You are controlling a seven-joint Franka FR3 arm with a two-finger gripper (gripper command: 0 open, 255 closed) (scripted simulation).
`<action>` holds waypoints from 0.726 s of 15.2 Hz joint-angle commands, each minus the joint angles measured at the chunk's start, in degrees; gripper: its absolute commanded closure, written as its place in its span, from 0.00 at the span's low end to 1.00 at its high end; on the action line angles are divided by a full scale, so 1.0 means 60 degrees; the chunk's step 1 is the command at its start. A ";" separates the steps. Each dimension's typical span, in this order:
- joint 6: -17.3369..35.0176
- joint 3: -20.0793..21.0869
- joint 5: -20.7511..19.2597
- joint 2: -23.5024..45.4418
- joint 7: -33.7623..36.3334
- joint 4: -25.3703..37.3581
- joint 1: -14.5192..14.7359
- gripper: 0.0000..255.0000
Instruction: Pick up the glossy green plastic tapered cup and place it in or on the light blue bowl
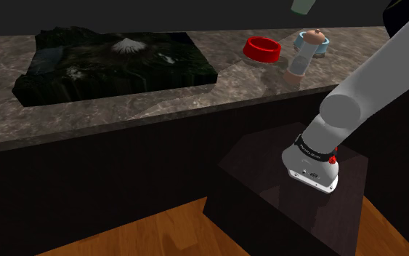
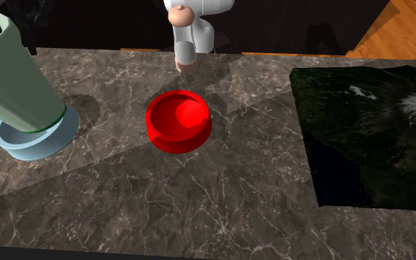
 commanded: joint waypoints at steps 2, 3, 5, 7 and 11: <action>0.0094 -0.0416 0.0081 -0.0054 -0.0720 0.0053 -0.0272 1.00; 0.0110 -0.0567 0.0140 -0.0020 -0.0971 0.0130 -0.0361 1.00; 0.0138 -0.0881 0.0288 0.0089 -0.1490 0.0318 -0.0540 1.00; 0.0159 -0.1212 0.0486 0.0254 -0.2034 0.0556 -0.0725 1.00; 0.0299 -0.1630 0.0778 0.0493 -0.2716 0.0747 -0.0983 1.00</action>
